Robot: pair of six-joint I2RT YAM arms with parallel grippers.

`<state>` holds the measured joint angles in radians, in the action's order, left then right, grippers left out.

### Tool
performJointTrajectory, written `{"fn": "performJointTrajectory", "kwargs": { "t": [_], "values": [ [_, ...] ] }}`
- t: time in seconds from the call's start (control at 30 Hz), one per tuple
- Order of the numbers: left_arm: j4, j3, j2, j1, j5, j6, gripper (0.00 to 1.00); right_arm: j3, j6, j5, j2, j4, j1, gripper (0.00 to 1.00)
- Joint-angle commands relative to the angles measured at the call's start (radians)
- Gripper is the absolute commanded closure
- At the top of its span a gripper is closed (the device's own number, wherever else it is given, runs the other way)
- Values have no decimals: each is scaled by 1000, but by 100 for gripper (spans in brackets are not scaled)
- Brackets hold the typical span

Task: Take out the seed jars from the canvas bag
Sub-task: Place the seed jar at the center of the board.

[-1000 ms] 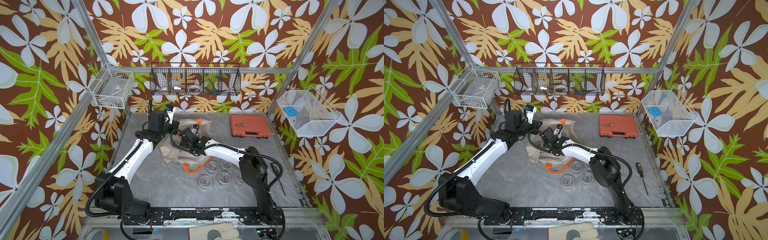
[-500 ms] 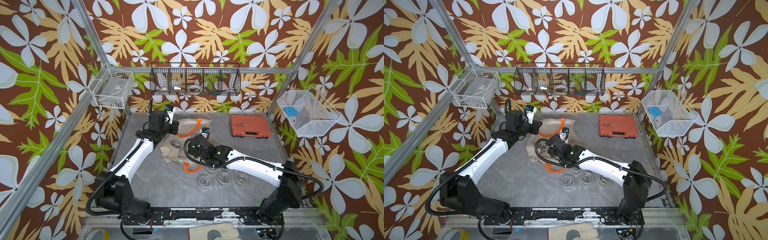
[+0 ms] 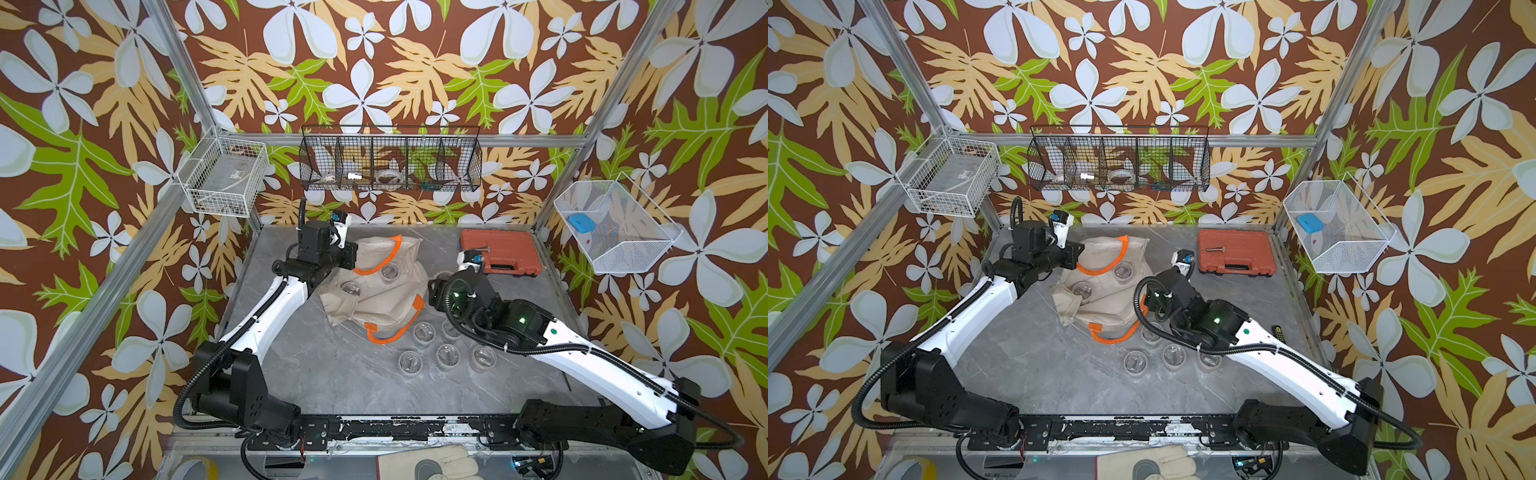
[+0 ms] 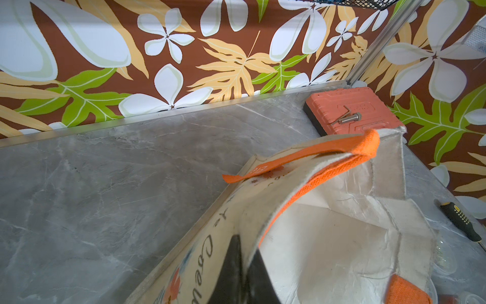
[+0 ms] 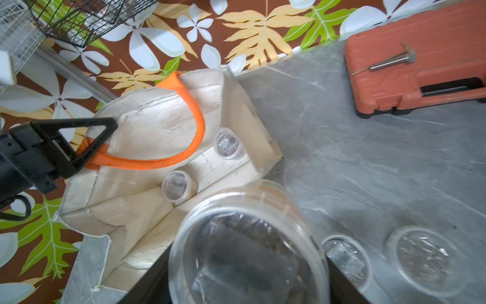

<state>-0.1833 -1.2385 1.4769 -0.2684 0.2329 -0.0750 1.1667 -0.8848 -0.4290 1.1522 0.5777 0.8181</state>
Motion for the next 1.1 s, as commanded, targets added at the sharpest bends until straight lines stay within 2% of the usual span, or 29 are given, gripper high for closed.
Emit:
{"fn": "performJointTrajectory", "kwargs": {
  "t": [0.0, 0.1, 0.3, 0.73, 1.07],
  "values": [
    [28, -1, 2, 1, -7, 6, 100, -67, 39, 126, -54, 21, -126, 33],
    [29, 2, 1, -1, -7, 7, 100, -115, 75, 185, -71, -2, -238, 33],
    [30, 2, 0, -1, -4, 6, 100, -172, 136, 240, 6, -82, -374, 33],
    [30, 4, -3, 0, 0, 3, 100, -228, 197, 233, 242, -251, -472, 32],
    [30, 3, 0, 0, 5, 1, 100, -252, 210, 338, 370, -359, -563, 32]
  ]
}}
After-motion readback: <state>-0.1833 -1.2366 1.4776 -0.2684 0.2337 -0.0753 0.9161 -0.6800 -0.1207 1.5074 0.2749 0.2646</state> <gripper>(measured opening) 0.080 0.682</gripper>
